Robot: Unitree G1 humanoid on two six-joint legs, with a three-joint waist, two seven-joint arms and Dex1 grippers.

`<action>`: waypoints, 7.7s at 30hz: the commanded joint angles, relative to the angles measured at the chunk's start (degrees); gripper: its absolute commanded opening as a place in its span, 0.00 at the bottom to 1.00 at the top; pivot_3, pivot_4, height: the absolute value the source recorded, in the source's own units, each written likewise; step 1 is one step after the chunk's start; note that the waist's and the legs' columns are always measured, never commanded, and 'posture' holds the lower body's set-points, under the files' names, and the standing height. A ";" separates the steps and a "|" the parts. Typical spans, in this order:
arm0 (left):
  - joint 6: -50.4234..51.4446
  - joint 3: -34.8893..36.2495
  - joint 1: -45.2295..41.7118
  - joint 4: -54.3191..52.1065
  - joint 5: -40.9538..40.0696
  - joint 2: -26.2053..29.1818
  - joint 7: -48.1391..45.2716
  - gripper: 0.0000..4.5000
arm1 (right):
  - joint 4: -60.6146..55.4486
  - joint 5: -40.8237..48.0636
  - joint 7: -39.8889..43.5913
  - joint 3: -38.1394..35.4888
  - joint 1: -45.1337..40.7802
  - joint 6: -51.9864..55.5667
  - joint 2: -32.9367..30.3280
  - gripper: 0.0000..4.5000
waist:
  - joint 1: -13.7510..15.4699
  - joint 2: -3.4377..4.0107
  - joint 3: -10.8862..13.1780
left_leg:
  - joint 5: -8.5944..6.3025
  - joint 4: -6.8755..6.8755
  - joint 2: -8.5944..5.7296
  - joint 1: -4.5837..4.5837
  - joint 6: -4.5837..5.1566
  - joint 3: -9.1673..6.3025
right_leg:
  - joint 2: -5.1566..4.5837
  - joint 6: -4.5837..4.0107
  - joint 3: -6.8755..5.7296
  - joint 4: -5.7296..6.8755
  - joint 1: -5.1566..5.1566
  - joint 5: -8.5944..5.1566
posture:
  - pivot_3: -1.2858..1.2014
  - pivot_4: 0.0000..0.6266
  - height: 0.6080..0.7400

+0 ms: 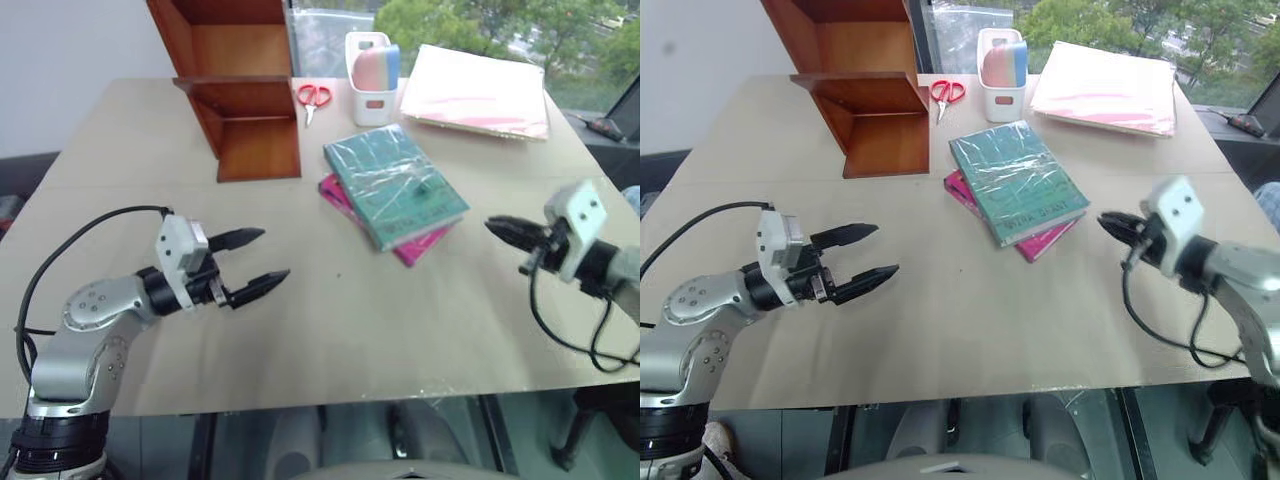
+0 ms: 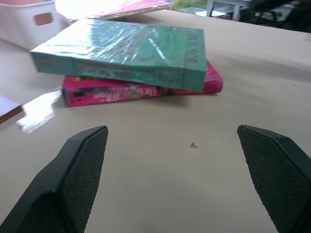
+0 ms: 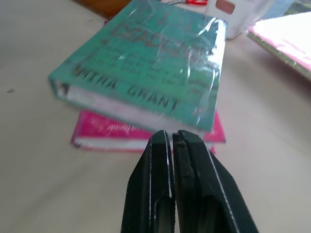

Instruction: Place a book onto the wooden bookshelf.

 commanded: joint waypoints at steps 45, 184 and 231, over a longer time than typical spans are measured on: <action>-0.16 -1.76 0.99 -3.13 -0.47 -5.03 6.99 1.00 | 72.51 -40.23 -10.49 24.30 -52.37 -30.55 22.12 0.03 | -1.55 0.08 0.07 | 0.05 0.07 0.08 0.05 -0.08 0.04 | 0.09 -0.13 0.02 0.78 -0.31 -0.04 | 0.52 0.24 1.00; -34.78 -50.59 -99.98 93.40 73.39 -7.17 20.20 0.00 | -12.56 6.50 -4.76 -0.60 -2.84 -14.60 8.28 1.00 | 0.16 -0.14 0.35 | 0.05 0.09 -0.16 -0.98 -0.07 -0.36 | 0.11 0.07 -0.17 0.28 -0.81 -0.11 | 0.52 0.24 1.00; -0.07 -13.62 -69.15 27.71 20.23 2.99 -20.38 0.94 | -4.16 6.19 3.25 -2.29 -4.71 -12.30 3.17 1.00 | -0.32 0.05 0.36 | 0.27 0.77 -0.02 -0.98 -0.40 -0.35 | 0.13 0.05 -0.13 1.07 -0.86 -0.10 | 0.52 0.24 1.00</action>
